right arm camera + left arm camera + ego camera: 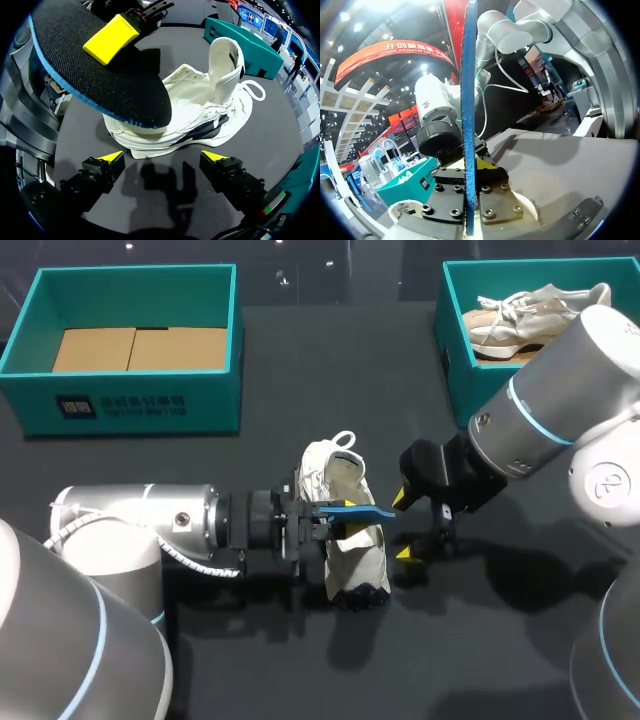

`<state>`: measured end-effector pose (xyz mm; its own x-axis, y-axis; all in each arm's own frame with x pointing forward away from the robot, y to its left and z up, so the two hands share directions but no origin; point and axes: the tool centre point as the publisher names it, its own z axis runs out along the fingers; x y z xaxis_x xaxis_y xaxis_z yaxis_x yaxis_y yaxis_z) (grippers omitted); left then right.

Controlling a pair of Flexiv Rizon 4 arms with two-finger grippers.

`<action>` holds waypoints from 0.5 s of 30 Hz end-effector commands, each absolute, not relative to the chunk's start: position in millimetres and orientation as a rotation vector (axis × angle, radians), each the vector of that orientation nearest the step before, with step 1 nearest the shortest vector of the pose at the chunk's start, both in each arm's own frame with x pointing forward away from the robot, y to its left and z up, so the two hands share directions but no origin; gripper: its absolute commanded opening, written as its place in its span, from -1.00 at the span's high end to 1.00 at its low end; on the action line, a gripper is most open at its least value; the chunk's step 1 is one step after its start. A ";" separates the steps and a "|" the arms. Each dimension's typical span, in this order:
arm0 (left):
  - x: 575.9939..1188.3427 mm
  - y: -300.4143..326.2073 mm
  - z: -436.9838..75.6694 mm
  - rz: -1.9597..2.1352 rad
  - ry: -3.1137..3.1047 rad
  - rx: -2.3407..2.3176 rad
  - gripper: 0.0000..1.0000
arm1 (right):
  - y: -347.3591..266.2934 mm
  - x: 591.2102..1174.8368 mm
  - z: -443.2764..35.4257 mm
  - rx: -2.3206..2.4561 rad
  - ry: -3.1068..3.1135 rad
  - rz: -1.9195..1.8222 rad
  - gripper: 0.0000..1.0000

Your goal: Take the shoe out of the shoebox, open the shoe tongue, remove and reinsert the insole, then place the shoe into the shoebox

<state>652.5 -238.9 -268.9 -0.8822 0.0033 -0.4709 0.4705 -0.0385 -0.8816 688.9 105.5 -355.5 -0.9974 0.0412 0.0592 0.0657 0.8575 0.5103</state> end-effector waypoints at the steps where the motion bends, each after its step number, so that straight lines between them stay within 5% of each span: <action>1: 650.6 -241.6 -272.7 -1.981 1.907 0.444 1.00 | 106.0 688.5 -356.4 -0.087 -2.984 -0.822 -1.00; 15: 662.5 -243.3 -284.0 -1.990 1.884 0.295 1.00 | 106.0 688.5 -356.4 -0.087 -2.984 -0.822 -1.00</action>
